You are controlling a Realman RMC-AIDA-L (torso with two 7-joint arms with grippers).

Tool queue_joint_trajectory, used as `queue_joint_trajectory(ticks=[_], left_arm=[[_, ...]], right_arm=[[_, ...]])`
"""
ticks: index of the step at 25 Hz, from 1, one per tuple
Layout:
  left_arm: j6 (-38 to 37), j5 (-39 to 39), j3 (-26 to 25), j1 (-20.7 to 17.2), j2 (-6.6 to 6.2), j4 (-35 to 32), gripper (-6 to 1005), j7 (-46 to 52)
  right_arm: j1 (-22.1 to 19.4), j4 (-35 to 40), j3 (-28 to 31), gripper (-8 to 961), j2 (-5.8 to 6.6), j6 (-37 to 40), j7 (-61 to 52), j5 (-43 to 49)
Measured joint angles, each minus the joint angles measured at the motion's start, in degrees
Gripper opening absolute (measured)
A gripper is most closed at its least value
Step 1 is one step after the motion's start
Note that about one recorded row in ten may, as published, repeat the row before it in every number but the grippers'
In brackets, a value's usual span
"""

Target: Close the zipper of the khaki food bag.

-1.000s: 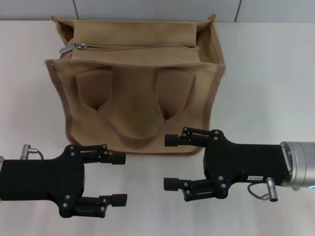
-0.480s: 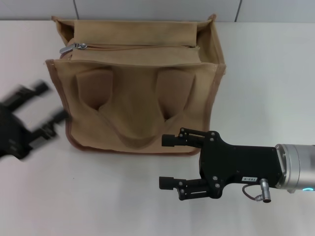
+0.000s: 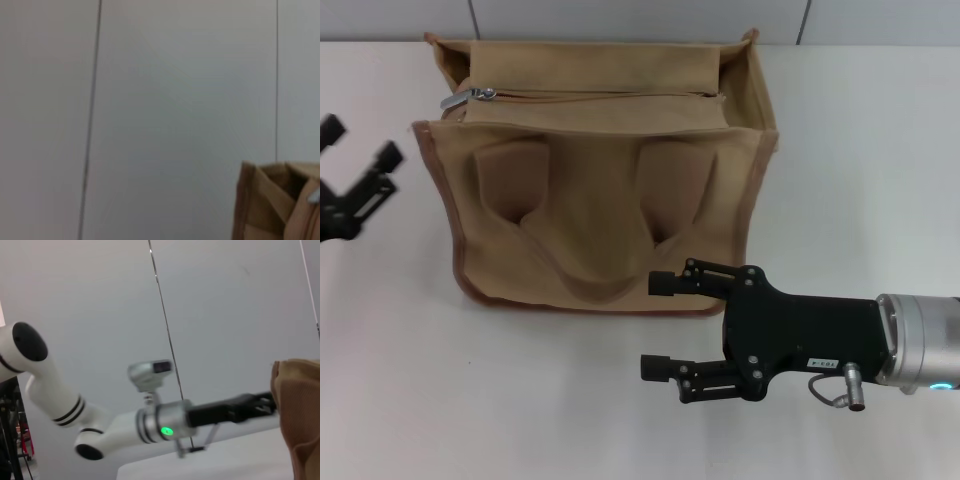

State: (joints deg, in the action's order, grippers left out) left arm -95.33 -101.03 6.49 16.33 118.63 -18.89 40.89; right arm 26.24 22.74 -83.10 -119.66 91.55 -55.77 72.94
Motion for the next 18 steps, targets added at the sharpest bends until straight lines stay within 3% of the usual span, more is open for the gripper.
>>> queue_joint_trajectory(ticks=[1, 2, 9, 18], left_arm=[[0.0, 0.0, 0.0, 0.0, 0.0, 0.0, 753, 0.0], [6.94, -1.11, 3.05, 3.69, 0.13, 2.13, 753, -2.8], [8.02, 0.21, 6.65, 8.68, 0.2, 5.28, 752, -6.62], [2.46, 7.94, 6.34, 8.1, 0.24, 6.99, 752, -6.55]], right_arm=[[0.0, 0.0, 0.0, 839, 0.0, 0.0, 0.0, 0.0], [0.21, -0.63, 0.0, 839, -0.01, 0.03, 0.41, -0.07], [0.04, -1.49, 0.04, 839, -0.1, 0.29, 0.63, -0.6], [-0.32, -3.24, 0.32, 838, -0.08, 0.46, 0.83, -0.68]])
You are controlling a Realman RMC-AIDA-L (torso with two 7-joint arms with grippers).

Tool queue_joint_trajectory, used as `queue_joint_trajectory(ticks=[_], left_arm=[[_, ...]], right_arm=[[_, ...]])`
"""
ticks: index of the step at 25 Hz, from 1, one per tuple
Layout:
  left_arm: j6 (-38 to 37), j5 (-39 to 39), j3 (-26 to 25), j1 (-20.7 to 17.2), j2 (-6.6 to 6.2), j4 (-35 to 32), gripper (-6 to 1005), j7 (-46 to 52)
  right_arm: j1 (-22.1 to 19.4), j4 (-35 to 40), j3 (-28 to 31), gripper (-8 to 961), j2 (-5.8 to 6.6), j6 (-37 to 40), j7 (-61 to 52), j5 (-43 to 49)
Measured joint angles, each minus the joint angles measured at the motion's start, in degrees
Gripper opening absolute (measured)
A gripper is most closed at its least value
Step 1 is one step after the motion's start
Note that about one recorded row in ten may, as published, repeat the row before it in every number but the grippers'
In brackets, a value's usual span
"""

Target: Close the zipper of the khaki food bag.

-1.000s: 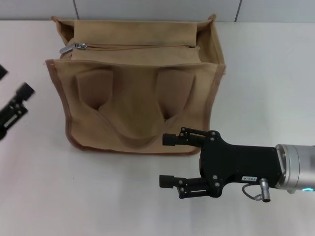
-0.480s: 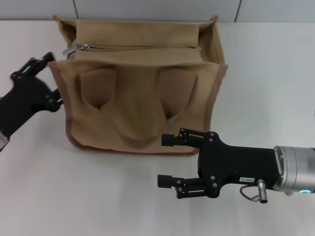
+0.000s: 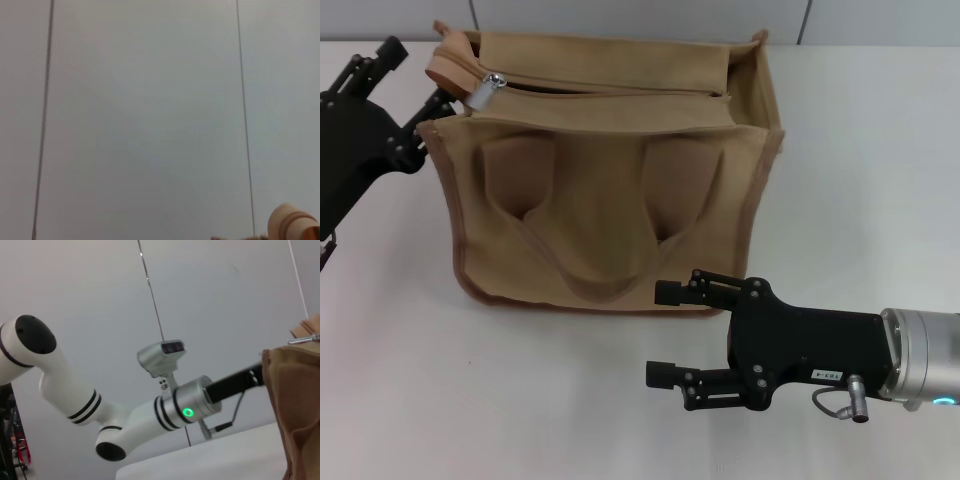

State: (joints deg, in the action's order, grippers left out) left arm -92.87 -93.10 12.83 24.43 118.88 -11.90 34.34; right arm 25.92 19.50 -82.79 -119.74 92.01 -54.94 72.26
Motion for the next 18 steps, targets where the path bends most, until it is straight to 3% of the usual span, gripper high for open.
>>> queue_joint_trajectory(ticks=[5, 16, 18], left_arm=[[-2.67, 1.3, 0.25, -0.97, -0.06, 1.43, 752, -0.26], [-1.09, 0.83, 2.39, -2.29, 0.0, 2.25, 751, -0.18], [-1.01, 0.84, 4.76, -2.94, -0.04, 2.24, 751, 0.09]], right_arm=[[-0.01, -0.25, 0.22, 838, 0.03, 0.01, 0.19, -0.21], [0.01, -0.25, 0.11, 838, 0.04, 0.01, 0.2, -0.81], [0.09, -0.25, 0.08, 838, -0.01, -0.18, 0.19, -0.81]])
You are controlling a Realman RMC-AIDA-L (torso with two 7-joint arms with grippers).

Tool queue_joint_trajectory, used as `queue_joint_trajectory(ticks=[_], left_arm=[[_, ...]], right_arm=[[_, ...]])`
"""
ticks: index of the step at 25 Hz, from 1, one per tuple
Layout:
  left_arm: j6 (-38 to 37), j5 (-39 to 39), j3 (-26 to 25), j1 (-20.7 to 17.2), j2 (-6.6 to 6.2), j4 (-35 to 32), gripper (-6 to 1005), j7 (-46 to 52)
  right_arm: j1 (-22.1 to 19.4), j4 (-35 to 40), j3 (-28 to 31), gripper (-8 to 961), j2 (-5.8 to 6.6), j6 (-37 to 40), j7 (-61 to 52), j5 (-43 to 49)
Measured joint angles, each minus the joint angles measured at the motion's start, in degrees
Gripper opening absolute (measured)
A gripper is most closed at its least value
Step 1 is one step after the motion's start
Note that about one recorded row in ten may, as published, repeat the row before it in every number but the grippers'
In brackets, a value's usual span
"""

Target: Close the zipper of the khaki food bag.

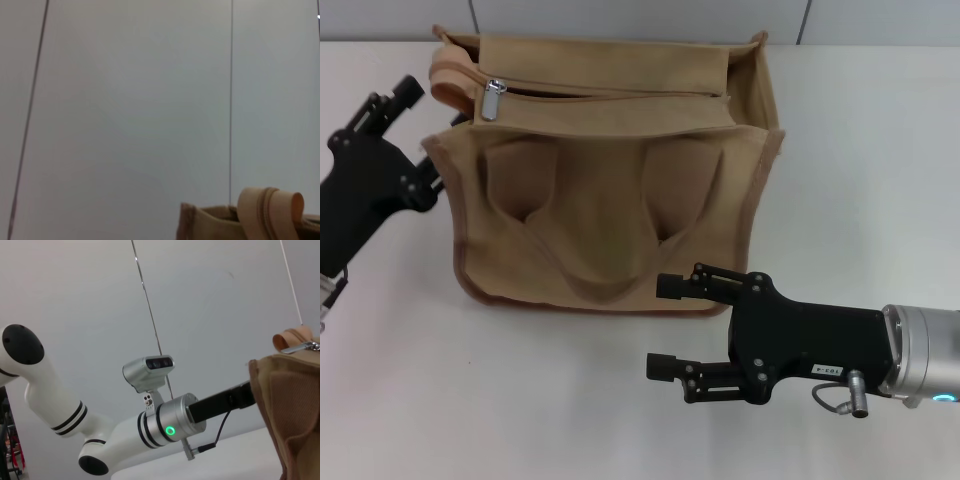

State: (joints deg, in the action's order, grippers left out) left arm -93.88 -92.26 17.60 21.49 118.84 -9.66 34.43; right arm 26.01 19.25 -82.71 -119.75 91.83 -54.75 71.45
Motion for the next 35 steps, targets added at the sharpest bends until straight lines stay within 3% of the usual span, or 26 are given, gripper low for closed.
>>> queue_joint_trajectory(ticks=[9, 14, 19, 25, 31, 35], left_arm=[[-2.27, 0.61, -0.93, -1.31, -0.24, -0.73, 751, 2.7], [-0.19, 0.84, -4.57, 0.73, -0.21, -0.8, 750, 5.21], [3.26, 0.35, -4.79, 2.05, -0.12, -0.7, 750, 5.84], [2.37, 0.56, -5.22, 2.43, 0.04, 1.63, 750, 1.59], [-0.08, 0.92, -6.11, 1.95, 0.07, 3.82, 533, -2.72], [-0.34, 0.82, -6.05, 1.93, 0.07, 3.82, 451, -2.45]], right_arm=[[0.23, -0.14, 0.05, 838, -0.04, -0.3, 0.0, -0.07], [0.65, -0.18, -0.09, 838, -0.05, -0.35, 0.0, -0.69], [0.47, -0.24, 0.06, 838, -0.05, -0.36, 0.02, -0.71], [0.36, -0.5, 0.19, 839, -0.05, -0.43, 0.06, -0.71], [0.45, -0.53, 0.55, 839, -0.04, -0.86, 0.08, -0.71], [0.49, -0.53, 0.98, 839, -0.04, -1.03, 0.08, -0.7]])
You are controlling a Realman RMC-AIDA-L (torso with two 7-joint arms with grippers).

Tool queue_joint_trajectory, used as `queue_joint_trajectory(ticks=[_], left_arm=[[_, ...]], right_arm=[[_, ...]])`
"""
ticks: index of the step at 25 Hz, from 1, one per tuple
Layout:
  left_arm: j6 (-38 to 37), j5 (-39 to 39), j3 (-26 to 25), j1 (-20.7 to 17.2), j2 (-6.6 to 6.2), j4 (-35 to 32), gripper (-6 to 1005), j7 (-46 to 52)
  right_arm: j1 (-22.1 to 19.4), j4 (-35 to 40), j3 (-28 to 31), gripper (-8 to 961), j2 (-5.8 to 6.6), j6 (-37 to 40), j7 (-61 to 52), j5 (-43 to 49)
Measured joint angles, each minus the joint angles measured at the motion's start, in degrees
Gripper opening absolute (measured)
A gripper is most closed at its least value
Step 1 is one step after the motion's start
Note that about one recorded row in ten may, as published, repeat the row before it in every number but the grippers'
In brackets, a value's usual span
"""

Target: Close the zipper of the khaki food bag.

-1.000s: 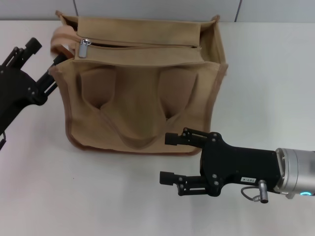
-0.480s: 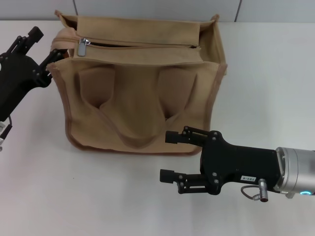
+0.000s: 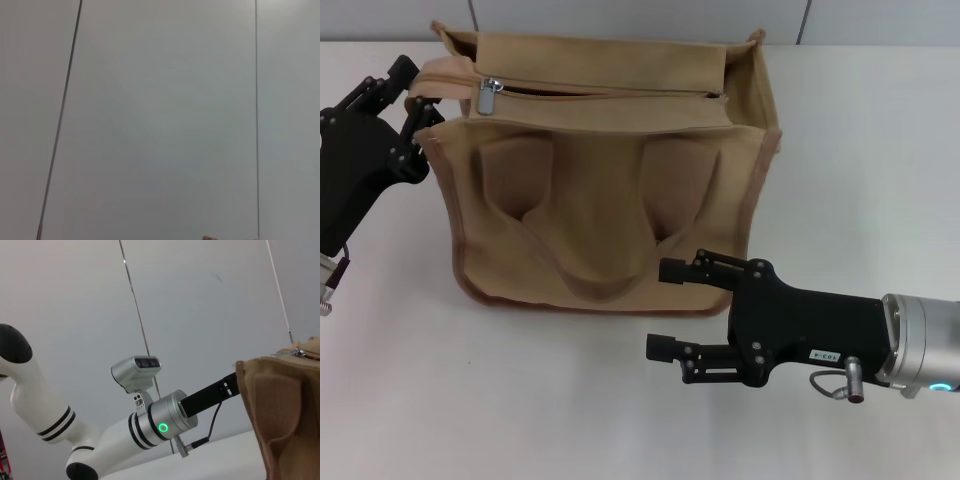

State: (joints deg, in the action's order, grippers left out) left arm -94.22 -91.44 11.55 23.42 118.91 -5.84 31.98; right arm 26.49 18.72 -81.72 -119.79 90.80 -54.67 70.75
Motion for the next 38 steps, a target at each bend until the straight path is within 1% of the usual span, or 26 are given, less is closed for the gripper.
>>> queue_joint_trajectory(ticks=[7, 10, 12, 14, 15, 16, 17, 18, 19, 20, 21, 22, 23, 24, 25, 26, 27, 28, 29, 30, 33, 34, 35, 36, 38], left_arm=[[-0.33, 0.14, -0.02, 0.02, 0.01, 0.7, 308, 0.18], [-1.6, 0.22, -0.28, 0.25, 0.09, 2.0, 231, 0.04], [-1.86, 0.33, -0.42, 0.56, 0.11, 2.52, 174, -0.31], [-3.59, 0.31, -0.51, 1.83, 0.17, 3.55, 118, -0.98], [-3.59, 0.31, -0.51, 1.83, 0.17, 3.55, 98, -0.98], [-4.32, 0.21, -0.47, 2.12, 0.18, 3.62, 78, -0.94], [-5.54, 0.17, -0.45, 2.51, 0.19, 3.65, 58, -0.82], [-6.49, 0.13, -0.42, 2.82, 0.21, 3.72, 38, -0.76], [-7.43, 0.1, -0.38, 3.33, 0.25, 3.89, 18, -0.71], [-7.43, 0.1, -0.38, 3.33, 0.25, 3.89, 18, -0.71], [-7.64, 0.06, -0.36, 3.62, 0.26, 3.98, 19, -0.65], [-7.64, 0.06, -0.36, 3.62, 0.26, 3.98, 19, -0.65], [-7.59, 0.05, -0.36, 3.68, 0.26, 4.0, 19, -0.64], [-7.43, 0.01, -0.31, 3.73, 0.27, 4.0, 20, -0.63], [-7.43, 0.01, -0.31, 3.73, 0.27, 4.0, 20, -0.63], [-7.42, -0.07, -0.27, 3.75, 0.27, 4.0, 20, -0.62], [-7.48, -0.11, -0.27, 3.75, 0.27, 4.01, 20, -0.61], [-7.48, -0.11, -0.27, 3.75, 0.27, 4.01, 21, -0.61], [-7.57, -0.14, -0.27, 3.77, 0.26, 4.11, 21, -0.58], [-7.57, -0.14, -0.27, 3.77, 0.26, 4.11, 21, -0.58], [-7.46, -0.15, -0.28, 4.01, 0.27, 4.5, 22, 0.0], [-7.48, -0.15, -0.27, 4.09, 0.27, 4.54, 22, 0.8], [-7.48, -0.15, -0.27, 4.09, 0.27, 4.54, 22, 0.8], [-7.55, -0.15, -0.27, 4.14, 0.27, 4.54, 22, 1.1], [-7.68, -0.15, -0.27, 4.25, 0.27, 4.53, 23, 1.27]], right_arm=[[-0.08, -0.1, 0.67, 838, 0.0, 2.16, -0.01, -0.94], [0.15, -1.12, 0.62, 838, 0.01, 4.11, -1.71, -5.34], [0.26, -1.37, 0.62, 838, 0.04, 4.96, -2.56, -6.42], [1.01, -1.37, 0.71, 838, 0.14, 9.44, -6.57, -9.97], [1.01, -1.37, 0.71, 838, 0.14, 9.44, -6.57, -9.97], [2.05, -1.13, 0.72, 838, 0.24, 11.12, -11.38, -12.35], [2.05, -1.13, 0.72, 838, 0.24, 11.12, -11.38, -12.35], [2.83, -1.08, 0.75, 838, 0.31, 11.34, -14.89, -13.77], [4.93, -1.26, 0.87, 838, 0.48, 9.99, -25.86, -16.64], [4.93, -1.26, 0.87, 838, 0.48, 9.99, -25.86, -16.64], [7.11, -1.41, 1.73, 838, 0.75, 8.56, -37.15, -18.54], [7.11, -1.41, 1.73, 838, 0.75, 8.56, -37.15, -18.54], [8.1, -1.45, 2.76, 838, 1.0, 8.16, -42.99, -19.0], [9.91, -1.51, 5.92, 838, 1.69, 7.9, -56.07, -19.22], [9.91, -1.51, 5.92, 838, 1.69, 7.9, -56.07, -19.22], [10.69, -1.55, 7.48, 837, 1.98, 7.78, -62.36, -19.23], [12.17, -1.62, 9.64, 837, 2.11, 6.6, -73.53, -19.23], [12.17, -1.62, 9.64, 837, 2.11, 6.6, -73.53, -19.23], [13.37, -1.66, 10.16, 837, 1.88, 4.78, -81.77, -19.09], [13.37, -1.66, 10.16, 837, 1.88, 4.78, -81.77, -19.09], [15.17, -2.09, 9.39, 837, 1.3, 2.44, -87.76, -18.71], [16.45, -2.49, 8.71, 837, 0.95, 1.22, -88.33, -18.05], [16.45, -2.49, 8.71, 837, 0.95, 1.22, -88.33, -18.05], [17.71, -2.64, 8.23, 837, 0.77, -0.37, -88.38, -16.56], [18.26, -2.64, 8.17, 837, 0.66, -1.1, -88.39, -15.58]])
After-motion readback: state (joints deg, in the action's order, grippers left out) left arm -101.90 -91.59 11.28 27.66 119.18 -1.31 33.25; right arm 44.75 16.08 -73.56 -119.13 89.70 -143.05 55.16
